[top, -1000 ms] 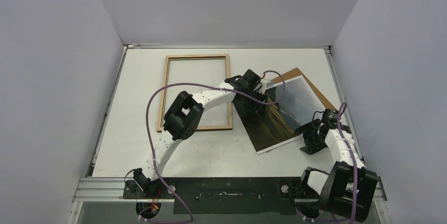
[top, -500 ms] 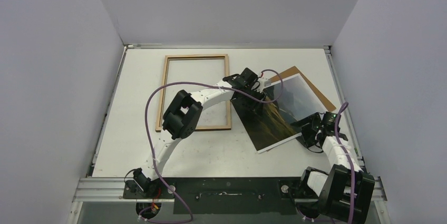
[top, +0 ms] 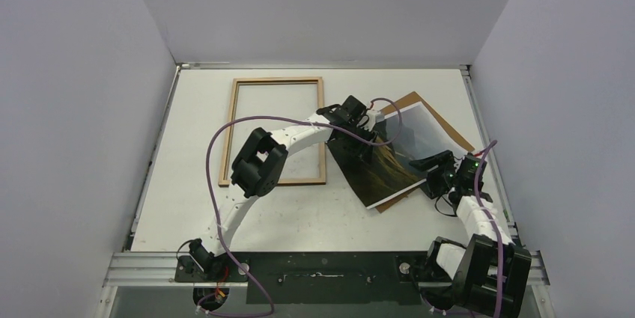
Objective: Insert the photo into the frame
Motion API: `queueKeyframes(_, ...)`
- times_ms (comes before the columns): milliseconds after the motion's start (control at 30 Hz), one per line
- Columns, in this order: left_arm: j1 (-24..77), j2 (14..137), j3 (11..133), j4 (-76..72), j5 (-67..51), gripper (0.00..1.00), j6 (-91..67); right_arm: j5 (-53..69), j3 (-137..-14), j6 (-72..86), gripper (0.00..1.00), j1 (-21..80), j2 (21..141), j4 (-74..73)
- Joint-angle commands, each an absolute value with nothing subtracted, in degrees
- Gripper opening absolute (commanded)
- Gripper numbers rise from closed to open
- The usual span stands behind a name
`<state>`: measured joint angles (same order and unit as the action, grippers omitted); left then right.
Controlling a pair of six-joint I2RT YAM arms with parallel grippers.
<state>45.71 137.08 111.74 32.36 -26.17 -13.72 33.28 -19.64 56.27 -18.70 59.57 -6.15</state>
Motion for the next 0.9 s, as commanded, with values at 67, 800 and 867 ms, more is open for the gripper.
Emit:
queueKeyframes(67, 45.90, 142.95, 110.74, 40.70, -18.47, 0.36, -10.33, 34.67, -21.71, 56.05, 0.63, -18.48, 58.65, -1.81)
queueKeyframes(800, 44.17, 138.72, 117.41, 41.68, -23.37, 0.38, -12.22, 26.68, -32.21, 47.40, 0.00, -17.90, 61.44, -14.14)
queueKeyframes(867, 43.17, 137.27, 120.32, 42.46, -24.19, 0.39, -12.39, 26.53, -34.21, 47.97, 0.00, -17.44, 61.66, -13.76)
